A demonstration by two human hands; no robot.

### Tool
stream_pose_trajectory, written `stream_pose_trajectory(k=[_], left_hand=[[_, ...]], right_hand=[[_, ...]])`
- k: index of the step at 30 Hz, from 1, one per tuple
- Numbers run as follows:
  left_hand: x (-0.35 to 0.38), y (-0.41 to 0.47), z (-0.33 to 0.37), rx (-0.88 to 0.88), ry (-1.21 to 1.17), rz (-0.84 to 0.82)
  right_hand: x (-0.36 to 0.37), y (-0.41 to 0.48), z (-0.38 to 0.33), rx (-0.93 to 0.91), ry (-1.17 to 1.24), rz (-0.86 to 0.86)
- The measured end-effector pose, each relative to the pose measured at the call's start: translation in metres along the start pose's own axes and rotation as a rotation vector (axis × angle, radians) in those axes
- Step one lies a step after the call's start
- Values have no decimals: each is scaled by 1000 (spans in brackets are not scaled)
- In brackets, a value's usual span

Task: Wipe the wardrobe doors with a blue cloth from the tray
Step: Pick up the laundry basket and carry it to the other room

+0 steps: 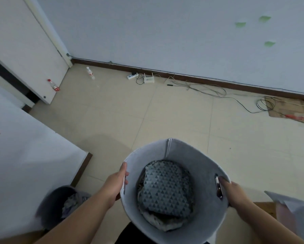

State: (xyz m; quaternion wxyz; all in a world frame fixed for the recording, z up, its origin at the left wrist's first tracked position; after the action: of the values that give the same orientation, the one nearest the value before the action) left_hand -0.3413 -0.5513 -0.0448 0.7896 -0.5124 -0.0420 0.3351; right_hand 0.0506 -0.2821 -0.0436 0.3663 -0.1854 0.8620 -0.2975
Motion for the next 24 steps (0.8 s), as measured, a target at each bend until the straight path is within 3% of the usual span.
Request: stream_pose_trajectory(k=[5, 13, 24], left_hand=[[15, 30, 87, 29, -6, 19], [21, 128, 209, 29, -58, -25], [-2, 222, 402, 72, 78, -78]], right_hand=[[-11, 53, -92, -76, -86, 2], [-20, 153, -195, -27, -81, 34], [-25, 257, -354, -10, -96, 108]])
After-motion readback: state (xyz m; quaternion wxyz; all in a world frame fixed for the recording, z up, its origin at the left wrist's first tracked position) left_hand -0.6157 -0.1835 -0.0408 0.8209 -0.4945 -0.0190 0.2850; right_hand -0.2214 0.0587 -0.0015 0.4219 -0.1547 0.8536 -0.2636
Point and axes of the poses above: each hand's wrist, its own y-axis towards the middle knuckle, its own x-axis out of the palm, z = x × y, the point moved 10 cm from there along y, towards the middle knuckle, and after that the axes turned 2 degrees about -x, right-handed, at the moved point
